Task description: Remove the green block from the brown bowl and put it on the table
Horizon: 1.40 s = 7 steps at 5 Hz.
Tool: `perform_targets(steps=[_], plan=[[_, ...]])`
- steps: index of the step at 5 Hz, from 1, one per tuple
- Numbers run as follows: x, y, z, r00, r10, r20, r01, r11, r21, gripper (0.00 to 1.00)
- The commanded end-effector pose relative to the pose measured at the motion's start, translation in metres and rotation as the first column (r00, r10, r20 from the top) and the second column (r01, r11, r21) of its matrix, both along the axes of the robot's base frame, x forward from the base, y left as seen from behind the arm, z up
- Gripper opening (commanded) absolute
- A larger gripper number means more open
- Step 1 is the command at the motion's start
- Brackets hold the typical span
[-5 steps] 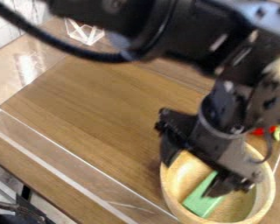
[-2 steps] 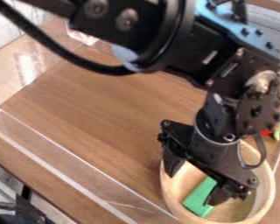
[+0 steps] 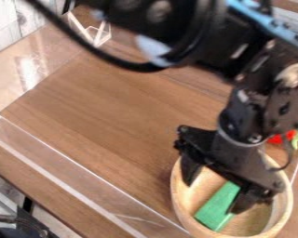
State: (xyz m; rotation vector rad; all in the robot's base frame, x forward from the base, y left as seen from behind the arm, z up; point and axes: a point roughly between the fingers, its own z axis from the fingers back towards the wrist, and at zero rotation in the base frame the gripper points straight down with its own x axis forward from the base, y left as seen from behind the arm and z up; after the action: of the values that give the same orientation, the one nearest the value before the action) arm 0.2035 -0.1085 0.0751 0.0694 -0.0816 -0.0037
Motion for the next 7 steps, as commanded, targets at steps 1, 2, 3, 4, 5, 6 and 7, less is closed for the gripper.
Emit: perform_targets(steps=[1,2,3,4,5,6,7], plan=[[0.007,-0.005,-0.006,1.000,-0.015,0.026,0.016,0.999,-0.036,1.00],[0.009,-0.007,-0.020,0.998,-0.049,0.025,0.050,0.998,-0.049,1.00],[0.006,-0.007,-0.033,0.996,-0.086,0.023,0.087,0.995,-0.051,1.00],[0.017,-0.023,-0.032,0.998,-0.055,0.031,0.057,0.997,-0.051,0.00],[0.027,-0.023,0.002,1.000,-0.013,0.026,0.013,1.000,-0.007,0.00],[0.026,-0.007,0.031,0.998,-0.049,0.027,0.048,0.998,0.045,0.00],[0.024,0.006,0.061,0.996,-0.089,0.005,0.088,0.991,0.101,0.00]])
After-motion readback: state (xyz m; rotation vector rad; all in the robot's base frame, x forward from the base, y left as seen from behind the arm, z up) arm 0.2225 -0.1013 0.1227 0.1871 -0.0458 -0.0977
